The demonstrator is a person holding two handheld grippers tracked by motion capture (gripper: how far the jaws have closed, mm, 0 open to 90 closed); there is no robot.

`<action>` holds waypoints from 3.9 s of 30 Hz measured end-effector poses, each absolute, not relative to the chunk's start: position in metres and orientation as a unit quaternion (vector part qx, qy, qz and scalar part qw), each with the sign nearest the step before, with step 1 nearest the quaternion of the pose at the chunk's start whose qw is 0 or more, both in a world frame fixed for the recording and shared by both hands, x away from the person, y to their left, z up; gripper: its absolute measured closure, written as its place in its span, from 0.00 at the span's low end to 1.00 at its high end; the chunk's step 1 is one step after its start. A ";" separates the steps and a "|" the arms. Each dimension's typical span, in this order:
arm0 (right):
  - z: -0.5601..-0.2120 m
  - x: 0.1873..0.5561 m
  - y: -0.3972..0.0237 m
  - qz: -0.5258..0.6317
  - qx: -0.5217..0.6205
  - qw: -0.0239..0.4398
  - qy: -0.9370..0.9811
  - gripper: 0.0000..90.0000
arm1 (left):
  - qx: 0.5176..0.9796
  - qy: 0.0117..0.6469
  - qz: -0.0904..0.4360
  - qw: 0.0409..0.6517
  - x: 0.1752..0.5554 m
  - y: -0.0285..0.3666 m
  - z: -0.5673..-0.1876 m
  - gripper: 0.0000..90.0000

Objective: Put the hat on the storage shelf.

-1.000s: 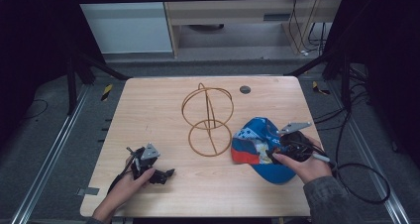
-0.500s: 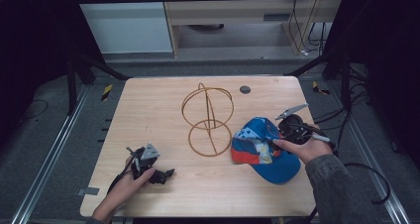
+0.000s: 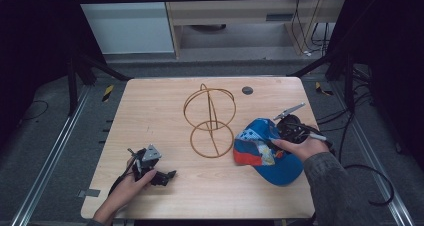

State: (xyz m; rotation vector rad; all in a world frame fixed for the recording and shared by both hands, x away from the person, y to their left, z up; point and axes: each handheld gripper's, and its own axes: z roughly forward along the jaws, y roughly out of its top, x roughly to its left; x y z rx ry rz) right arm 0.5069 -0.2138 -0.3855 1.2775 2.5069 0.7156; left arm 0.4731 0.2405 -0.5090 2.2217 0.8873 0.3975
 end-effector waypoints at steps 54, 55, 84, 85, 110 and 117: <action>-0.345 0.487 -0.250 0.316 0.428 0.124 0.838 1.00 | 0.858 0.343 0.154 0.351 0.473 0.240 -0.509 0.00; -0.344 0.487 -0.250 0.316 0.429 0.125 0.837 1.00 | 0.857 0.343 0.154 0.351 0.473 0.240 -0.509 0.00; -0.305 0.484 -0.255 0.337 0.414 0.150 0.832 1.00 | 0.856 0.344 0.154 0.352 0.473 0.240 -0.509 0.00; -0.304 0.484 -0.255 0.338 0.415 0.151 0.831 1.00 | 0.856 0.345 0.153 0.353 0.473 0.240 -0.509 0.00; -0.283 0.480 -0.259 0.357 0.409 0.162 0.824 1.00 | 0.856 0.345 0.154 0.353 0.473 0.240 -0.509 0.00; -0.279 0.480 -0.259 0.359 0.409 0.165 0.822 1.00 | 0.856 0.345 0.154 0.353 0.473 0.240 -0.509 0.00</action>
